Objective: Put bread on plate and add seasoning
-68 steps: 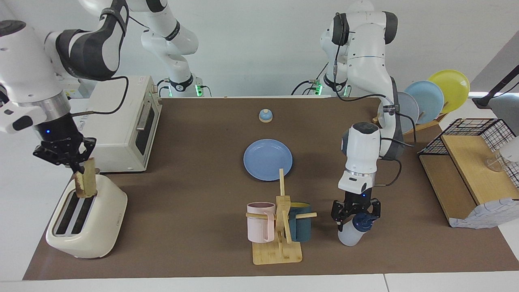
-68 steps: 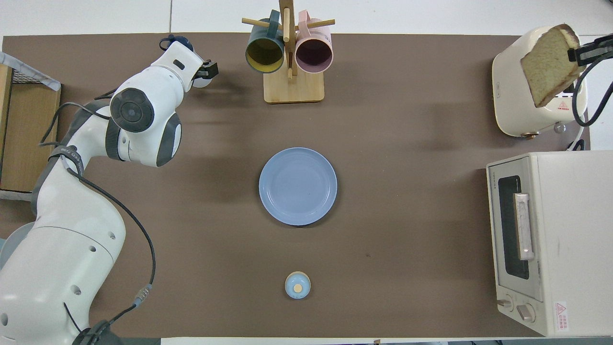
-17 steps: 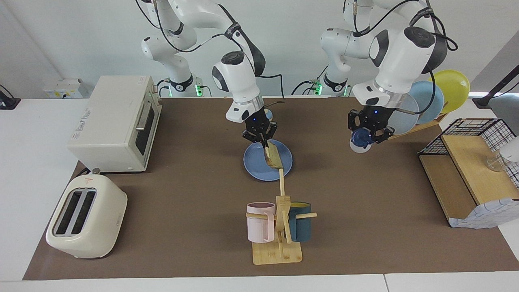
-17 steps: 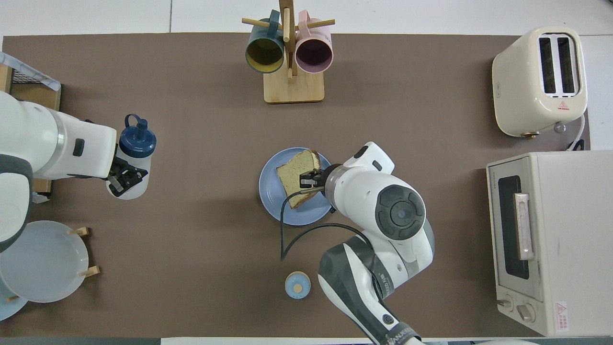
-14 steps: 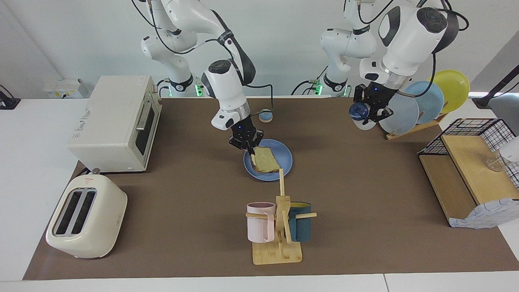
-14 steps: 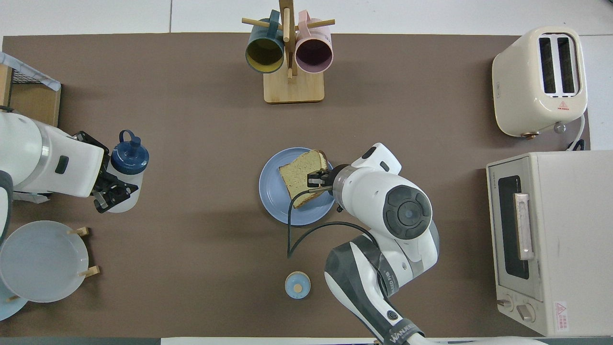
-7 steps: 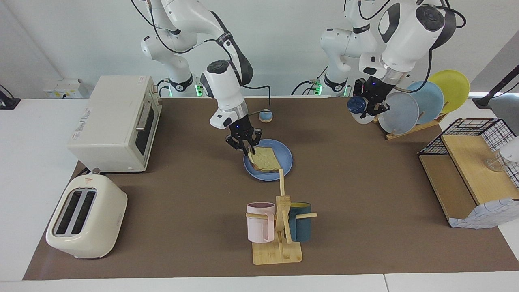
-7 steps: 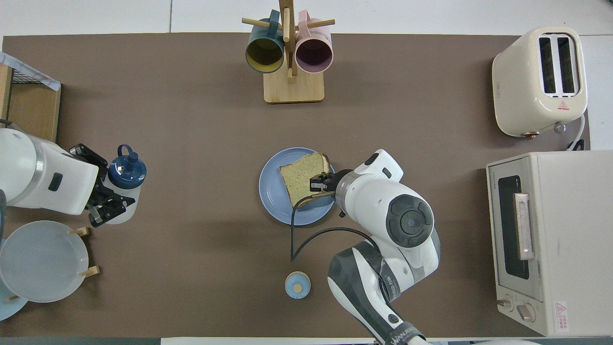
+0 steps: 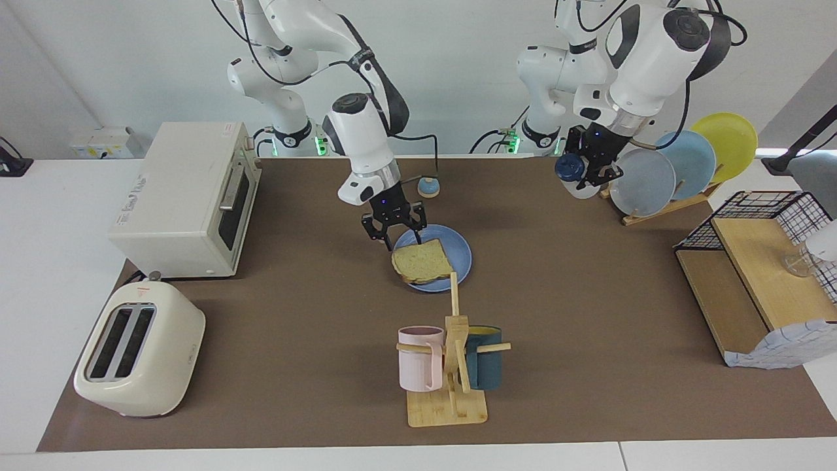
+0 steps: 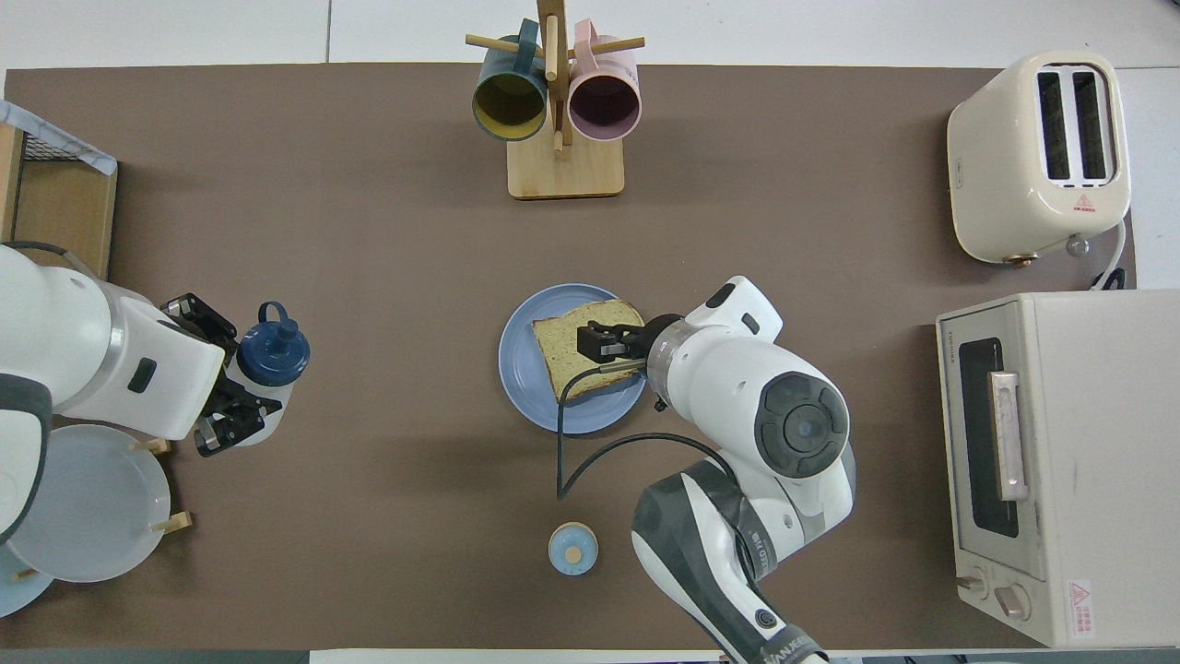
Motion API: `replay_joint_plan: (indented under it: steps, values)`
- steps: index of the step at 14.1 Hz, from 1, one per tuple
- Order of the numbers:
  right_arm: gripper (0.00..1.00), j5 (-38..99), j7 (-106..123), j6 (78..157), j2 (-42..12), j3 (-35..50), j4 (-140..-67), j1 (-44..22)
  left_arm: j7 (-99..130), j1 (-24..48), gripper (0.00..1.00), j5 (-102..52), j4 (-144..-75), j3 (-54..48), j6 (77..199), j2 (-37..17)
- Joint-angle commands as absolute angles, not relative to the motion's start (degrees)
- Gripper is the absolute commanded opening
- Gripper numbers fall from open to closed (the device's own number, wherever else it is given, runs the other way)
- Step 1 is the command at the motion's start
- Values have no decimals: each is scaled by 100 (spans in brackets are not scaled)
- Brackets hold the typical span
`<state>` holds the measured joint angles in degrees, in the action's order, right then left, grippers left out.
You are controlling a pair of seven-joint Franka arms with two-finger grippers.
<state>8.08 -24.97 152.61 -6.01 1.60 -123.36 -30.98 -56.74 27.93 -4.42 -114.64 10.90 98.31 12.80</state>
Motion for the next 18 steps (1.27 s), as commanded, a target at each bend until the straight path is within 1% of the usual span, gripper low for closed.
replay_joint_plan:
  steps: [1, 2, 3, 4, 5, 7, 9, 10, 11, 12, 14, 16, 18]
  values:
    - [100, 967, -2285, 13561, -746, 202, -11089, -2945, -5827, 3093, 0, -510, -11847, 1134, 10141, 1538]
    - [100, 1254, -2285, 12778, -851, 202, -10552, -2866, -6062, 3216, 0, -475, -11952, 1142, 10273, 1599]
    - [100, 2049, -2259, 12205, -870, 202, -10251, -2743, -6317, 3225, 0, -457, -12040, 1143, 10388, 1626]
    - [100, 3153, -2250, 11921, -792, 185, -10222, -2594, -6398, 3234, 0, -457, -12050, 1143, 10432, 1643]
    - [100, 3634, -2250, 11840, -669, 167, -10204, -2541, -6416, 3234, 0, -457, -12067, 1143, 10433, 1644]
    - [100, 3647, -2311, 11813, -432, 176, -10169, -2601, -6407, 3234, 0, -457, -12094, 1073, 10433, 1661]
    - [95, 3656, -2599, 11655, -221, 228, -10152, -2637, -6390, 3234, 0, -457, -12094, 1063, 10450, 1661]
    - [90, 3648, -3019, 11715, -185, 263, -10108, -2846, -6355, 3234, 0, -457, -12094, 1055, 10450, 1661]
    - [77, 3595, -3598, 11716, -202, 255, -10012, -3048, -6337, 3234, 0, -457, -12094, 1063, 10450, 1661]
    - [68, 3395, -3995, 11655, -237, 272, -9854, -3102, -6337, 3226, 0, -457, -12094, 1063, 10441, 1661]
    - [67, 2911, -4332, 11645, -246, 290, -9817, -3399, -6328, 3234, 0, -457, -12094, 1063, 10450, 1661]
    - [67, 2874, -4447, 11716, -255, 290, -9782, -3550, -6328, 3234, 0, -457, -12094, 1063, 10450, 1661]
    - [68, 2839, -4700, 11567, -386, 281, -9485, -3700, -6319, 3234, 0, -457, -12094, 1055, 10441, 1661]
